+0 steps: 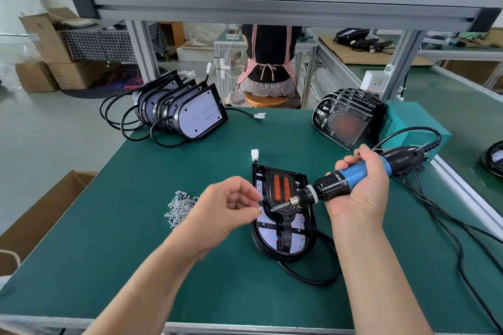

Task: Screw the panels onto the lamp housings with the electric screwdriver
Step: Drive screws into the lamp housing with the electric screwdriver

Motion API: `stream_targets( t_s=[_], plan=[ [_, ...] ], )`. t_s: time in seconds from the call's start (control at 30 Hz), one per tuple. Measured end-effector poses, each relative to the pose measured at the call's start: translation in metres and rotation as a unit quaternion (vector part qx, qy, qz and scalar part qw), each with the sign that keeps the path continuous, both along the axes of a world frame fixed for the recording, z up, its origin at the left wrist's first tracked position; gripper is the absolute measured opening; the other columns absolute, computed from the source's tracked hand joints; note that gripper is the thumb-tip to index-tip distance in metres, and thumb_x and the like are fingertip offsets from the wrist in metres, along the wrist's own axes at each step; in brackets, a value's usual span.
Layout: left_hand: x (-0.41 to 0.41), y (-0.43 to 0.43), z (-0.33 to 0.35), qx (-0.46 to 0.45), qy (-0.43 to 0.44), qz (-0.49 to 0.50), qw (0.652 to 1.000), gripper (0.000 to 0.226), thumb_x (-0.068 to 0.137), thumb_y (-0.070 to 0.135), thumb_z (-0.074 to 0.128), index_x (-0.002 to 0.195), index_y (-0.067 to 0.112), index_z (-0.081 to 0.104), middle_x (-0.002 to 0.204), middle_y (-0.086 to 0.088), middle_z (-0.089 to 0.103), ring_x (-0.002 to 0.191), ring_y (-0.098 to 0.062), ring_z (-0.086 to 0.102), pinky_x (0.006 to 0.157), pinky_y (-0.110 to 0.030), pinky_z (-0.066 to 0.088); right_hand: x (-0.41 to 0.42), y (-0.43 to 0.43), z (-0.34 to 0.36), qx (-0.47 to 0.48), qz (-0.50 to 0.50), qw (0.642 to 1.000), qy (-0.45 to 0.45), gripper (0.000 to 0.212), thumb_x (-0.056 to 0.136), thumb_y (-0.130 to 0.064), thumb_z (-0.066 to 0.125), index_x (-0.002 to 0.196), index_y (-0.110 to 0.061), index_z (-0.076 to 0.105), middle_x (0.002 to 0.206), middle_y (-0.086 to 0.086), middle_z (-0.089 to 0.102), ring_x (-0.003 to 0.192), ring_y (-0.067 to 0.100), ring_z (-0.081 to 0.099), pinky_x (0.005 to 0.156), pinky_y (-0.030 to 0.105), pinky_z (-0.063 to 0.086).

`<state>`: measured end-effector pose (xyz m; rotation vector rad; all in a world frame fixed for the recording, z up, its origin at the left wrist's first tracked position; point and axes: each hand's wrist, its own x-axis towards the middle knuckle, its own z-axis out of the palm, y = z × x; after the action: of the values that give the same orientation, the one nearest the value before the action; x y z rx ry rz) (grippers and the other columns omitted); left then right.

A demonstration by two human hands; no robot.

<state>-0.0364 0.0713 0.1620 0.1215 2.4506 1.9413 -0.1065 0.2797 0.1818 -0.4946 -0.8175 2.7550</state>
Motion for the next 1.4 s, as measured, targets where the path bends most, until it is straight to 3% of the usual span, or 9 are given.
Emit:
stream_targets(
  t_s=[0.17,0.43,0.6,0.77,0.97,1.07,1.4],
  plan=[
    [0.006,0.017,-0.002,0.068,0.003,0.026,0.997,0.018,0.081,-0.011,0.072,0.088,0.006,0.071,0.078,-0.001,0.069,0.074,-0.008,0.061,0.074,-0.017,0.052,0.002,-0.002,0.004,-0.005,-0.009,1.000,-0.003,0.017,0.087,-0.020,0.072,0.087,-0.021,0.055,0.064,-0.008,0.058,0.053,0.008,0.052,0.053,0.017,0.045],
    [0.007,0.021,-0.003,0.061,0.008,0.025,0.998,0.021,0.081,-0.010,0.072,0.084,0.010,0.072,0.076,0.002,0.069,0.072,-0.007,0.062,0.073,-0.016,0.053,0.005,-0.002,0.004,-0.010,-0.014,1.000,-0.008,0.018,0.088,-0.019,0.072,0.083,-0.021,0.055,0.063,-0.008,0.057,0.052,0.008,0.052,0.050,0.017,0.046],
    [0.009,0.026,-0.005,-0.032,0.051,0.054,0.997,0.028,0.082,-0.006,0.071,0.079,0.021,0.071,0.074,0.007,0.068,0.072,-0.008,0.060,0.075,-0.023,0.054,0.008,-0.003,0.003,-0.001,-0.021,1.000,-0.006,0.018,0.088,-0.018,0.071,0.086,-0.021,0.054,0.063,-0.008,0.057,0.051,0.007,0.052,0.048,0.016,0.046],
    [0.018,0.034,-0.005,-0.127,0.171,0.073,0.974,0.039,0.083,-0.009,0.068,0.085,0.030,0.066,0.083,0.011,0.066,0.076,-0.005,0.058,0.073,-0.011,0.046,0.009,-0.004,0.005,0.001,-0.045,0.999,-0.015,0.018,0.091,-0.014,0.068,0.084,-0.018,0.052,0.054,-0.010,0.057,0.045,0.005,0.053,0.045,0.015,0.046],
    [0.018,0.037,-0.010,-0.199,0.265,0.087,0.940,0.029,0.085,-0.009,0.067,0.100,0.016,0.070,0.087,0.011,0.062,0.086,-0.011,0.058,0.078,-0.020,0.049,0.007,-0.002,0.001,-0.011,-0.050,0.998,-0.029,0.017,0.091,-0.013,0.069,0.089,-0.017,0.053,0.053,-0.010,0.058,0.045,0.005,0.056,0.047,0.015,0.047],
    [0.016,0.039,-0.010,-0.207,0.279,0.096,0.933,0.029,0.082,-0.008,0.069,0.100,0.015,0.070,0.088,0.012,0.062,0.086,-0.008,0.059,0.079,-0.021,0.049,0.005,-0.001,-0.001,-0.014,-0.048,0.998,-0.036,0.018,0.090,-0.015,0.070,0.092,-0.016,0.053,0.055,-0.009,0.058,0.047,0.007,0.057,0.048,0.016,0.048],
    [0.012,0.043,-0.011,-0.187,0.250,0.114,0.943,0.033,0.076,-0.009,0.073,0.096,0.018,0.070,0.087,0.020,0.064,0.087,-0.001,0.060,0.081,-0.005,0.040,-0.001,0.004,0.000,-0.028,-0.059,0.997,-0.043,0.018,0.089,-0.014,0.071,0.089,-0.016,0.054,0.053,-0.009,0.059,0.045,0.007,0.056,0.048,0.016,0.048]
  ],
)
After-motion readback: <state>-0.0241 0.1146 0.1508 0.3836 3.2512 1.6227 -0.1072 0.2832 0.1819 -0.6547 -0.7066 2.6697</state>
